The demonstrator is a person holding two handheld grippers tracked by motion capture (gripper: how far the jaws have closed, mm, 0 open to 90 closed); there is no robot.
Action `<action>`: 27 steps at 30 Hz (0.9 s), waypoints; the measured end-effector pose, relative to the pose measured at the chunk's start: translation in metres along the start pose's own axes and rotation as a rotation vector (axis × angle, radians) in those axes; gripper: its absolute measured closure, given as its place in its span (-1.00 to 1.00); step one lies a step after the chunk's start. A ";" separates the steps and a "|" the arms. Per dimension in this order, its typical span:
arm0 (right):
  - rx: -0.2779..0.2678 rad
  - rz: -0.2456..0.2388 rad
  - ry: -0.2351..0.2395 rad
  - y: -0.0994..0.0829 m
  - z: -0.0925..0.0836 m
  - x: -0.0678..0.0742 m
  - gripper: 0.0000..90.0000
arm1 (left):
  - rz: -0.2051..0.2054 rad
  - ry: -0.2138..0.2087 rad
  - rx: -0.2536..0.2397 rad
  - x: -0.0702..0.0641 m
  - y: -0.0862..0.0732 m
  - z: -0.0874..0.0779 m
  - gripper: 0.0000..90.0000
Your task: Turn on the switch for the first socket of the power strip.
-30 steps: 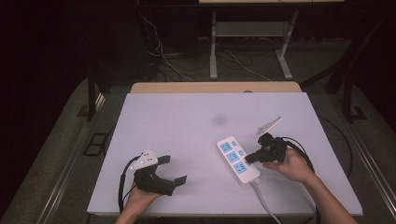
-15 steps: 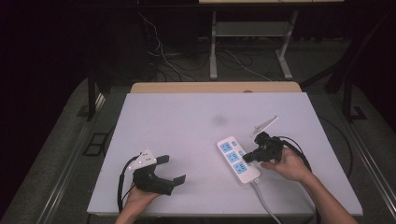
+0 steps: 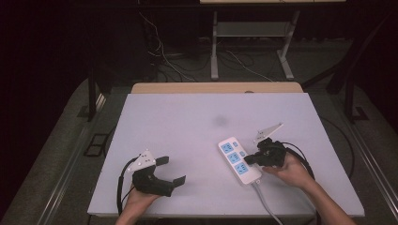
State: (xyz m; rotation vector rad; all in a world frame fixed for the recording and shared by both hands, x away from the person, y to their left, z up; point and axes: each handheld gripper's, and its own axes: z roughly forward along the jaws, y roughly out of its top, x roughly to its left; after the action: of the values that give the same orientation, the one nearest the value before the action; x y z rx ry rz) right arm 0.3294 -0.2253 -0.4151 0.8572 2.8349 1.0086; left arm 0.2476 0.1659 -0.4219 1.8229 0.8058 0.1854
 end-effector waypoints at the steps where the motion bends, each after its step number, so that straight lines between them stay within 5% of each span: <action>1: 0.002 -0.005 0.004 0.001 0.000 0.000 1.00 | -0.001 0.000 0.001 0.000 0.000 0.000 -1.00; 12: 0.027 -0.014 0.024 0.006 -0.001 -0.003 1.00 | -0.010 0.003 -0.004 0.002 0.000 -0.001 -1.00; 16: 0.000 0.010 0.054 0.006 -0.005 -0.008 1.00 | -0.009 0.001 -0.004 0.002 0.000 0.000 -1.00; 27: -0.040 0.022 0.048 0.014 -0.023 -0.011 1.00 | -0.010 -0.001 -0.005 0.001 0.000 0.000 -1.00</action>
State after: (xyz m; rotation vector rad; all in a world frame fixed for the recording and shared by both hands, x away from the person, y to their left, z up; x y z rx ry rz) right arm 0.3413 -0.2352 -0.3911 0.8742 2.8395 1.0996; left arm 0.2485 0.1665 -0.4224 1.8143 0.8127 0.1801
